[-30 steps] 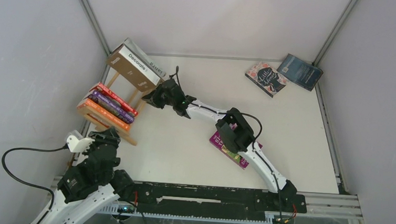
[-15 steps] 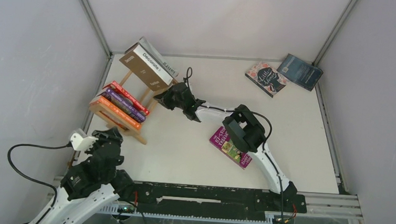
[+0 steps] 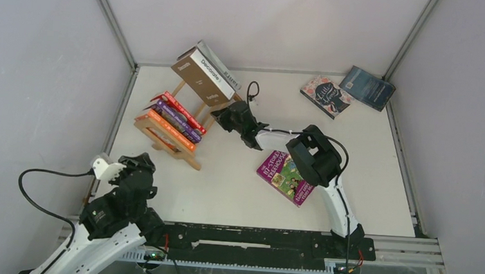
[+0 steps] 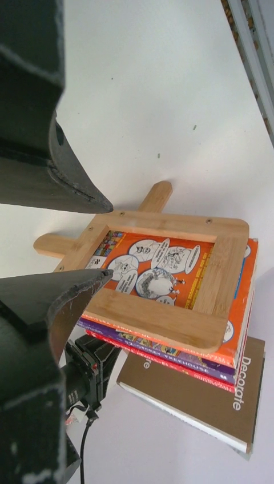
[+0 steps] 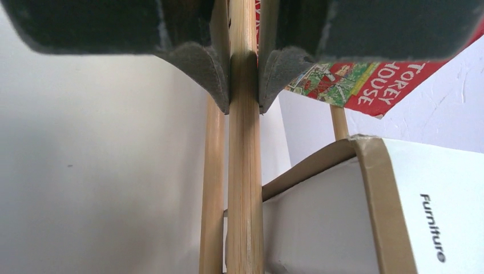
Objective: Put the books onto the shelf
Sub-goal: Move the shelf to the center of the board.
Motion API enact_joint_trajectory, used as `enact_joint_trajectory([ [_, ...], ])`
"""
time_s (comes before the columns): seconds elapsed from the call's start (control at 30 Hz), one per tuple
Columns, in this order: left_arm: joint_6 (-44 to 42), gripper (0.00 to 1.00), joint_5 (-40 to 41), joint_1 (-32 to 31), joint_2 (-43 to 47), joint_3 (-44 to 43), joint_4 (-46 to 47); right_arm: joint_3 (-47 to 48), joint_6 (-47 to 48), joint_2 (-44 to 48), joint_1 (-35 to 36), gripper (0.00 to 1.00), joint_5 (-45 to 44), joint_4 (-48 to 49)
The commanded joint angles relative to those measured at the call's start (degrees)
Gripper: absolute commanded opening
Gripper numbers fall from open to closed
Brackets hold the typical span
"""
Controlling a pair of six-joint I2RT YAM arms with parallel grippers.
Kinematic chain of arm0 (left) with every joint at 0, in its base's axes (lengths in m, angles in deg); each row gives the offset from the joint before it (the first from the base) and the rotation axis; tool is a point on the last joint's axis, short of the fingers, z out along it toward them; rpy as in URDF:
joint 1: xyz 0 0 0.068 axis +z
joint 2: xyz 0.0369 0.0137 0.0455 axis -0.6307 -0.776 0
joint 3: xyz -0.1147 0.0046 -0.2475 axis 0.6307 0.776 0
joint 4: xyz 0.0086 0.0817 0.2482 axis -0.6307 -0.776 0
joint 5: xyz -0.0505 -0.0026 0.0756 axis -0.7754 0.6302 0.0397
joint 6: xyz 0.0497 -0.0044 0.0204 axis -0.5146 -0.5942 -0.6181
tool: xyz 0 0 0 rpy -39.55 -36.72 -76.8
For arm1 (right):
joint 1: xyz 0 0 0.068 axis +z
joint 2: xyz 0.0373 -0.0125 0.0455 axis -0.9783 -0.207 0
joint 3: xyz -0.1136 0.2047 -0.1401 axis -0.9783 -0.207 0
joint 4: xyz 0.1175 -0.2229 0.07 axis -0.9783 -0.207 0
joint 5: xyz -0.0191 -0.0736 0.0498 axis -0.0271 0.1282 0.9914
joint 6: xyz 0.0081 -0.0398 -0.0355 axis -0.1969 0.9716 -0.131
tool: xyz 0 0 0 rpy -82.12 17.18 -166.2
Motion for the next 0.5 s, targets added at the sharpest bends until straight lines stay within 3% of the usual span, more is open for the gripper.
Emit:
enact_joint_trajectory([
  [0.0, -1.7, 0.45, -0.7, -0.2, -1.7, 0.9, 3.0, -3.3, -2.2, 5.1, -2.3, 0.0, -7.6, 1.8],
  [0.47, -2.3, 0.45, -2.4, -0.1, -2.9, 1.9, 4.7, -13.1, -9.4, 10.8, -3.8, 0.0, -15.6, 1.7],
])
